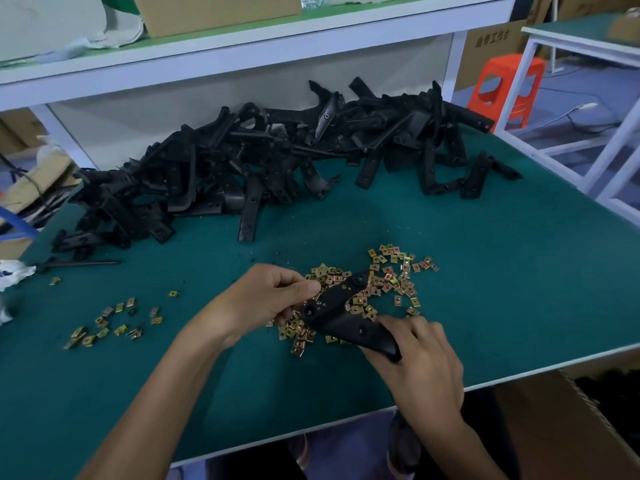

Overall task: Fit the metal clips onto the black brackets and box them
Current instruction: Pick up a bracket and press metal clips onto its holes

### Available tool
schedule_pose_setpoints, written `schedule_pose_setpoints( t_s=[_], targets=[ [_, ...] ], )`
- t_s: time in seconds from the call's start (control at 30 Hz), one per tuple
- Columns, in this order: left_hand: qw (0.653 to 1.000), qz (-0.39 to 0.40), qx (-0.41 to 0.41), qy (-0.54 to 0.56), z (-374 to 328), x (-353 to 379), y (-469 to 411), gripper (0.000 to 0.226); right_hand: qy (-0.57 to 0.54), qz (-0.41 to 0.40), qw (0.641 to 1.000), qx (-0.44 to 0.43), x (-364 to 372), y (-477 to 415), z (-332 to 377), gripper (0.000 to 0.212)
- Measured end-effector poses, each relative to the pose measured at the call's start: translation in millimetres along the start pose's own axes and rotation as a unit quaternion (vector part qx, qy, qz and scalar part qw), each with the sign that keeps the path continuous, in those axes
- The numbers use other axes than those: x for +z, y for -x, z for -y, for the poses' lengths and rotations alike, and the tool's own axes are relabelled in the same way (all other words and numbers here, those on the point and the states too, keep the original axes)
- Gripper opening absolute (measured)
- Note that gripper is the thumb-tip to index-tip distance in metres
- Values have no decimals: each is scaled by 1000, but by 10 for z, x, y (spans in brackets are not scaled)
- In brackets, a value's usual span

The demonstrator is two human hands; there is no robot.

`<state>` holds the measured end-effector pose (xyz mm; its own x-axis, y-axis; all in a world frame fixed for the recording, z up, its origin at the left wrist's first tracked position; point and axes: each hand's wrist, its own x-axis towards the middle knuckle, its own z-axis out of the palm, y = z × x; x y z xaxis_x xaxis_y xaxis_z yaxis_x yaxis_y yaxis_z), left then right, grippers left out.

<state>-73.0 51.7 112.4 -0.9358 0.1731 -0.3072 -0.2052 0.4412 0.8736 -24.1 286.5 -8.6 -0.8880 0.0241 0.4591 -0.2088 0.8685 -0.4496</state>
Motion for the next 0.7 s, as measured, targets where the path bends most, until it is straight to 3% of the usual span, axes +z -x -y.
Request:
schedule_pose_setpoints(
  t_s=[0.23,0.7],
  targets=[
    [998,57,-16,-18,-115,-57,6,31,14,1,1000,5,4,1,-13,46],
    [990,83,-4,-111,-95,-95,-47,30,11,6,1000,-10,11,6,-22,50]
  ],
)
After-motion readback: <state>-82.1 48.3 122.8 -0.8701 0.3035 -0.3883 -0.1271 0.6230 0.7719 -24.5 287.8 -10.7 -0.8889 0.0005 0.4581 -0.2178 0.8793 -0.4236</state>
